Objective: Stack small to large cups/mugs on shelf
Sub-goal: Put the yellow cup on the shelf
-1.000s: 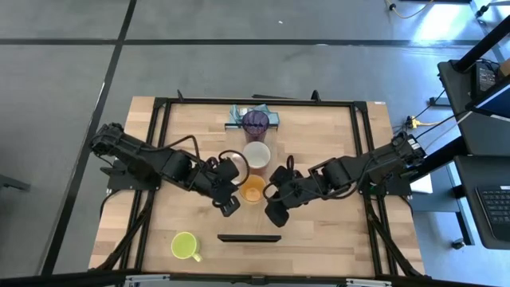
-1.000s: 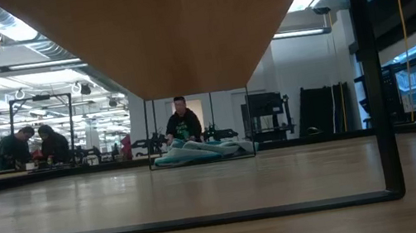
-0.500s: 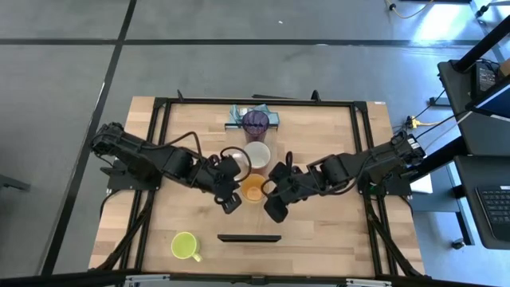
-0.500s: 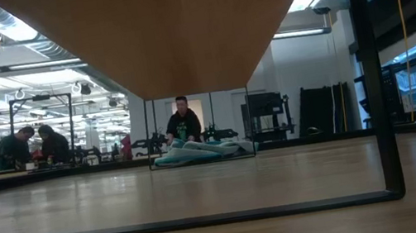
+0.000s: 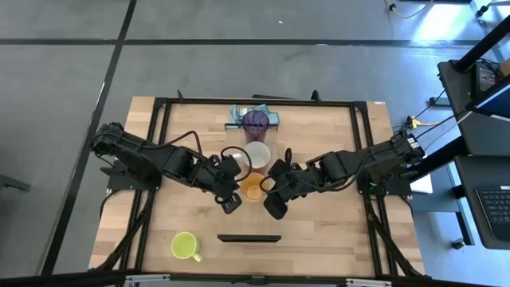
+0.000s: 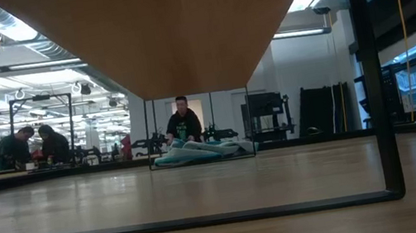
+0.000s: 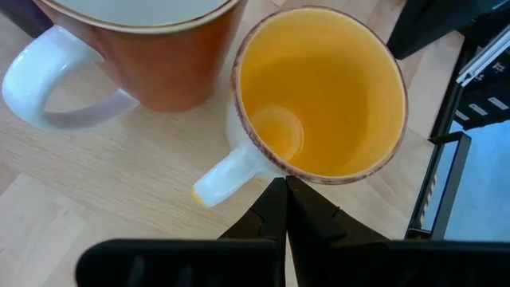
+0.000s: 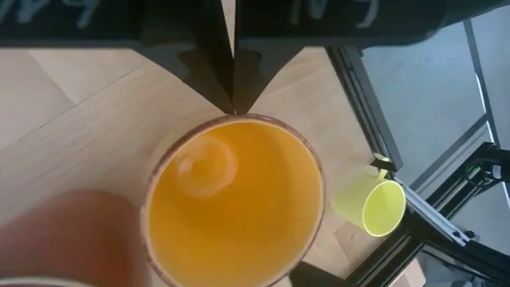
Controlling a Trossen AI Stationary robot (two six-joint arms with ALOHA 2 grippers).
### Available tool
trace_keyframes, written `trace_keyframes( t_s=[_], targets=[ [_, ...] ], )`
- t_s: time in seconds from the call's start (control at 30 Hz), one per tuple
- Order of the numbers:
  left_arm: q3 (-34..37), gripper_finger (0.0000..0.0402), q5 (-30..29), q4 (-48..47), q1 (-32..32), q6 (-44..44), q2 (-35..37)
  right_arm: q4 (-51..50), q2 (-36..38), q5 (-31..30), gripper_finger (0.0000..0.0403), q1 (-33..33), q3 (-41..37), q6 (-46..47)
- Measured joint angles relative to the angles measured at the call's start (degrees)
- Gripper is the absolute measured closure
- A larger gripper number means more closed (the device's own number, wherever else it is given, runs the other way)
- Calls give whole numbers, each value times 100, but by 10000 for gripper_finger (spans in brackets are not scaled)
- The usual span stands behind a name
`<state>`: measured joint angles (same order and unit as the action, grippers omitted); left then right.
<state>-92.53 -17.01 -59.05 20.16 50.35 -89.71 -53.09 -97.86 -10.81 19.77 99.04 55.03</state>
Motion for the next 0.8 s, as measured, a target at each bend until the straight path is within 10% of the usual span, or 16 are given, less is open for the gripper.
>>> trace_keyframes(
  t_s=[0.8],
  targets=[
    [0,398,4,100,-148,-298,0,-291,-7,-39,397,-112,-2,-16]
  ],
)
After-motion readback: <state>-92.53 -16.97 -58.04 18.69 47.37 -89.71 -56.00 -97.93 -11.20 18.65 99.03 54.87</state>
